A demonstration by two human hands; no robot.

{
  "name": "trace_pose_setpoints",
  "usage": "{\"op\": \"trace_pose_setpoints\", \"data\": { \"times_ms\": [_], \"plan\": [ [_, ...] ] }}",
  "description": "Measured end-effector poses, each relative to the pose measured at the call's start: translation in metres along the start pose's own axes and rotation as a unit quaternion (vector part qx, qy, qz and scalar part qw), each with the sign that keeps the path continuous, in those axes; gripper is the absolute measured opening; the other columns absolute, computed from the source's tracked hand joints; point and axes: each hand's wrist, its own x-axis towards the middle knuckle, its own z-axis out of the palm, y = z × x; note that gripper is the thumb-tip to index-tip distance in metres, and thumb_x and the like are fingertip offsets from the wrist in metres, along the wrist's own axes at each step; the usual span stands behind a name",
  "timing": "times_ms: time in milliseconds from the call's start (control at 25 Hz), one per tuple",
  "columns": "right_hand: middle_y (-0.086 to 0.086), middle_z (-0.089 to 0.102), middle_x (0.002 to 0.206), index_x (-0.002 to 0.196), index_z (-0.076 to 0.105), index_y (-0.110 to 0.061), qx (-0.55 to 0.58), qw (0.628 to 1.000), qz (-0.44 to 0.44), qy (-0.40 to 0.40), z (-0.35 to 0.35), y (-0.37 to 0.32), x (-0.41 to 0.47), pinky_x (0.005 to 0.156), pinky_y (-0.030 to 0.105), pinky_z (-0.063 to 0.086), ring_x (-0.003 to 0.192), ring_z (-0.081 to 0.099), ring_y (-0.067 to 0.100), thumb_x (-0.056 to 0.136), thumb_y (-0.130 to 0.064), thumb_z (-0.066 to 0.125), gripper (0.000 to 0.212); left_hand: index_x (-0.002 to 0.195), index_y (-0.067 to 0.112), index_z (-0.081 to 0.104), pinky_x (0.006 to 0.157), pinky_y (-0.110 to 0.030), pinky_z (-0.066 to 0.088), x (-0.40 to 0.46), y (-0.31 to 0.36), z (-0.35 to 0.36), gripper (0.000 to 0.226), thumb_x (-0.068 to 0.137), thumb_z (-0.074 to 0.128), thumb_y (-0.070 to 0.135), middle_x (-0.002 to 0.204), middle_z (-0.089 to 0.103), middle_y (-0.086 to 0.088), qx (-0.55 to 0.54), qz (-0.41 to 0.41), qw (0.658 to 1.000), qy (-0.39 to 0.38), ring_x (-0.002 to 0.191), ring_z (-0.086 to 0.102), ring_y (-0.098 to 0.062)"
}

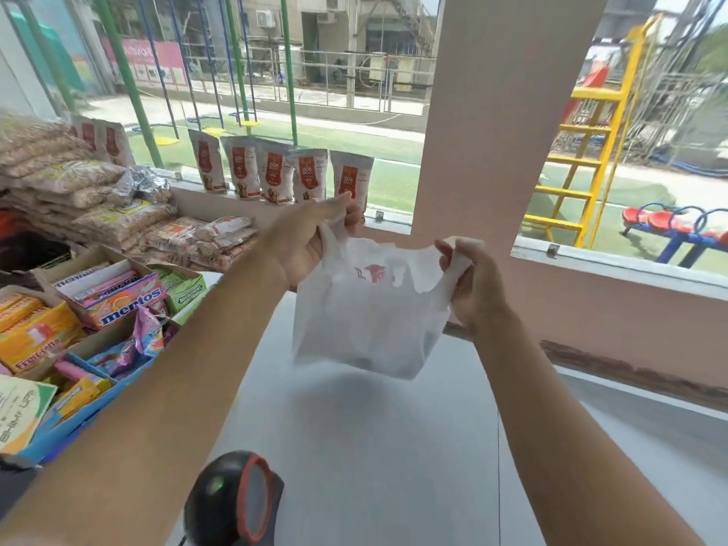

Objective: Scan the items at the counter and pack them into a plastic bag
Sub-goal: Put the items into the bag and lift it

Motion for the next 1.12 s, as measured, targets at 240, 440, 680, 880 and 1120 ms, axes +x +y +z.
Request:
{"op": "trace_pose_setpoints", "data": {
  "times_ms": [240, 440, 680, 880, 1120],
  "plan": [
    [0.002, 0.063, 0.062, 0.097, 0.048, -0.014, -0.242, 0.947, -0.173, 0.125, 0.033, -0.077, 0.037, 0.047, 0.021, 0.039, 0.051, 0.054, 0.009, 0.091, 0.002, 0.039, 0.020, 0.066, 0.003, 0.066, 0.054, -0.012, 0.051, 0.064, 0.023, 0.020, 0.035, 0.097, 0.049, 0.005, 0.052, 0.069, -0.001, 0.023, -0.081, 0.995, 0.046, 0.065, 0.059, -0.006],
    [0.003, 0.056, 0.080, 0.111, 0.037, -0.017, -0.277, 0.946, -0.143, 0.090, 0.015, -0.095, 0.011, 0.055, 0.024, 0.037, 0.060, 0.051, 0.014, 0.083, 0.002, 0.057, 0.040, 0.056, 0.011, 0.071, 0.058, -0.023, 0.056, 0.047, 0.016, 0.039, 0.036, 0.091, 0.062, 0.018, 0.057, 0.071, 0.000, 0.116, -0.045, 0.992, 0.028, 0.051, 0.067, -0.008],
    [0.001, 0.063, 0.075, 0.108, 0.061, -0.014, -0.224, 0.971, -0.026, 0.076, -0.046, -0.015, -0.060, 0.063, 0.029, 0.046, 0.063, 0.057, 0.014, 0.076, -0.032, 0.074, 0.039, 0.081, 0.005, 0.065, 0.042, -0.019, 0.050, -0.010, -0.076, 0.032, 0.039, 0.083, 0.068, 0.043, 0.069, 0.067, -0.008, 0.154, -0.068, 0.981, 0.100, 0.043, 0.062, -0.011],
    [0.001, 0.063, 0.064, 0.098, 0.062, -0.012, -0.271, 0.957, 0.099, 0.015, -0.090, 0.080, -0.118, 0.046, 0.020, 0.038, 0.051, 0.052, 0.013, 0.070, -0.027, 0.080, 0.036, 0.053, 0.008, 0.051, 0.052, -0.024, 0.047, -0.113, -0.183, 0.010, 0.043, 0.083, 0.065, 0.035, 0.046, 0.053, 0.002, 0.207, -0.059, 0.937, 0.276, 0.050, 0.052, -0.017],
    [0.009, 0.069, 0.073, 0.120, 0.054, -0.008, -0.302, 0.934, 0.152, 0.116, -0.110, 0.163, -0.168, 0.052, 0.023, 0.041, 0.051, 0.050, 0.015, 0.080, -0.015, 0.072, 0.044, 0.098, 0.009, 0.056, 0.073, -0.038, 0.052, -0.177, -0.262, -0.023, 0.026, 0.078, 0.064, 0.022, 0.095, 0.063, -0.009, 0.329, -0.179, 0.875, 0.307, 0.084, 0.060, -0.028]
  ]
}}
